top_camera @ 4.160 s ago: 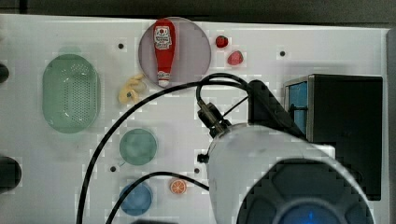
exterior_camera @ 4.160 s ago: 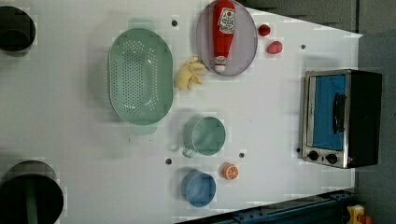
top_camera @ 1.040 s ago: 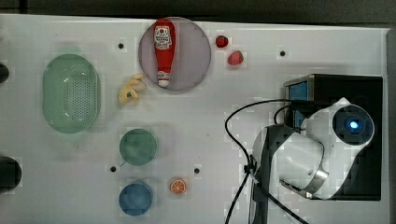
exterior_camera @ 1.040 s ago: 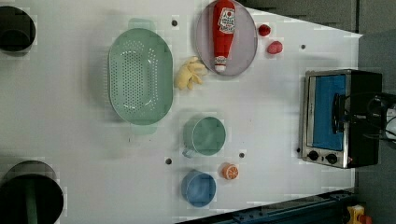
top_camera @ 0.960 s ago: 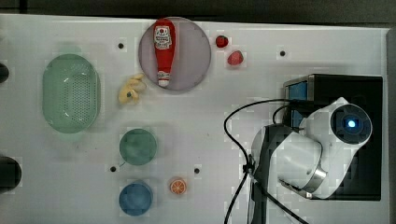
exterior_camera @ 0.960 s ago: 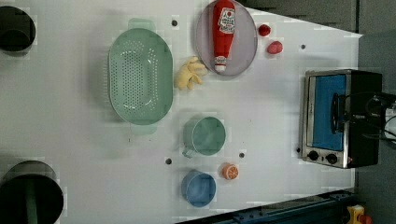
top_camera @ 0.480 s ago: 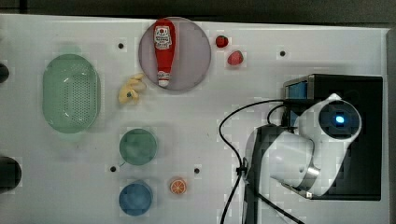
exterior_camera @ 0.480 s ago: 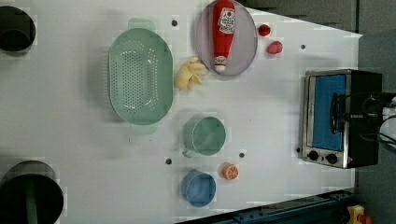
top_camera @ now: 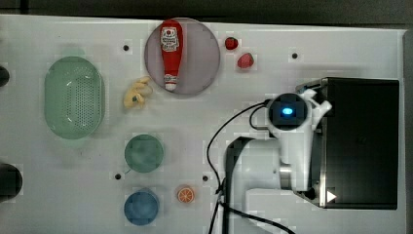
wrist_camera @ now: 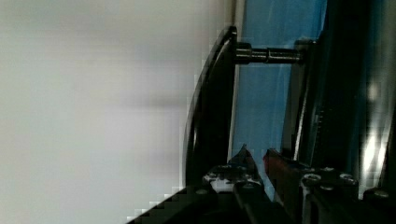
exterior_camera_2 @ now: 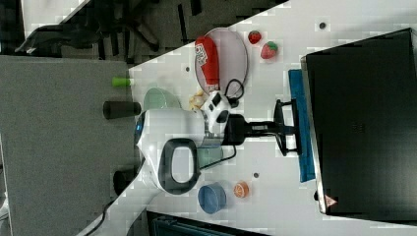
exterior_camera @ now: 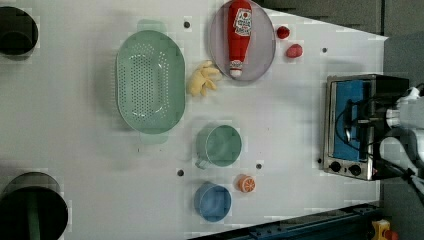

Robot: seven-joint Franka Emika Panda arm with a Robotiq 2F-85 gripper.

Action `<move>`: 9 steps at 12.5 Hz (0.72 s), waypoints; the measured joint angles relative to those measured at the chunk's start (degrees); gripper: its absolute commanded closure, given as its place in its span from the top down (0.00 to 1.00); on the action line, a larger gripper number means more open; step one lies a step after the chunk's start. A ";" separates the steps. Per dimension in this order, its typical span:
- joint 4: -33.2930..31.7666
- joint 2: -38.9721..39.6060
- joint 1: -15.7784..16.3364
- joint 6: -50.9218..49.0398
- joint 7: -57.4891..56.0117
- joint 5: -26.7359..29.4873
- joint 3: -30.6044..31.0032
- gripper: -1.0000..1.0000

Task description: Flap open oven.

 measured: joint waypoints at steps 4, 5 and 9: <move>-0.11 3.58 3.26 -0.17 11.89 -7.20 2.85 0.18; -0.34 4.84 3.78 0.00 14.86 -8.46 4.04 0.18; 0.11 11.67 8.69 0.53 26.62 -17.56 5.09 0.18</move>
